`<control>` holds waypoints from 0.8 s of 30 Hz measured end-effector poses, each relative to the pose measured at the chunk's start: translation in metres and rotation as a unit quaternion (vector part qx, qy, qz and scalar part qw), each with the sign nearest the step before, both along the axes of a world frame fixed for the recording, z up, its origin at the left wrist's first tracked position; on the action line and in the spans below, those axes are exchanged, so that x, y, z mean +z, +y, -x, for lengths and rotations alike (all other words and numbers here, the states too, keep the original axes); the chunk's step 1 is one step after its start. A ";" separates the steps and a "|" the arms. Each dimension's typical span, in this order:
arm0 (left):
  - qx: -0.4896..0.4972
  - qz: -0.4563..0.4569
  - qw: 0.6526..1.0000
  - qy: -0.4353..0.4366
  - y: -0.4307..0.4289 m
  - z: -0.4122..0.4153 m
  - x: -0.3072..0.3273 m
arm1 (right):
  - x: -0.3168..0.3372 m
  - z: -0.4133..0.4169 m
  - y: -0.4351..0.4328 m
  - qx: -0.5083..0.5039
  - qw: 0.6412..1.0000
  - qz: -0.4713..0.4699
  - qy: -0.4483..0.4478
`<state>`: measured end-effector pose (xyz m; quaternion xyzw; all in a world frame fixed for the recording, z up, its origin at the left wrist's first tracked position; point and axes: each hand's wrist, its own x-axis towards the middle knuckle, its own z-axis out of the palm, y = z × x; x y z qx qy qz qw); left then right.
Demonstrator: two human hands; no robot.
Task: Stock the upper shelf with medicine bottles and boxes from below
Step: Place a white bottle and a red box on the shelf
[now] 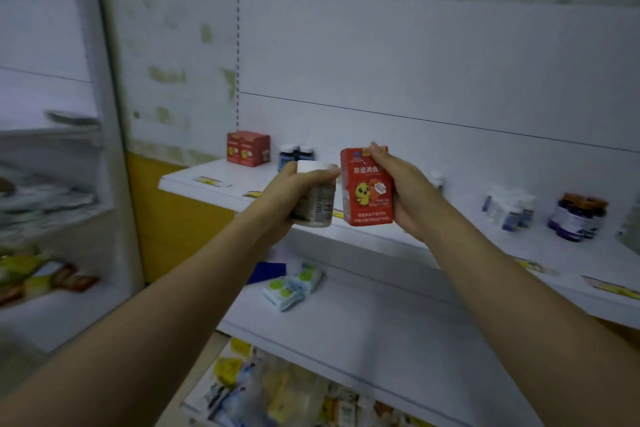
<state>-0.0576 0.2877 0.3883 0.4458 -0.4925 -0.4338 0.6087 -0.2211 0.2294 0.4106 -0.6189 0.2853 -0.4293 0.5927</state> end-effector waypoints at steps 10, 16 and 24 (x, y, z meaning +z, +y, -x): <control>0.087 -0.066 0.994 0.018 -0.028 -0.140 -0.022 | -0.015 -0.154 -0.055 0.055 0.998 -0.009 0.015; 0.143 -0.035 0.989 0.023 -0.094 -0.227 -0.034 | -0.024 -0.240 -0.130 0.074 0.997 -0.009 0.014; 0.149 -0.029 0.988 0.020 -0.187 -0.330 -0.020 | -0.020 -0.340 -0.229 0.066 0.998 0.001 0.023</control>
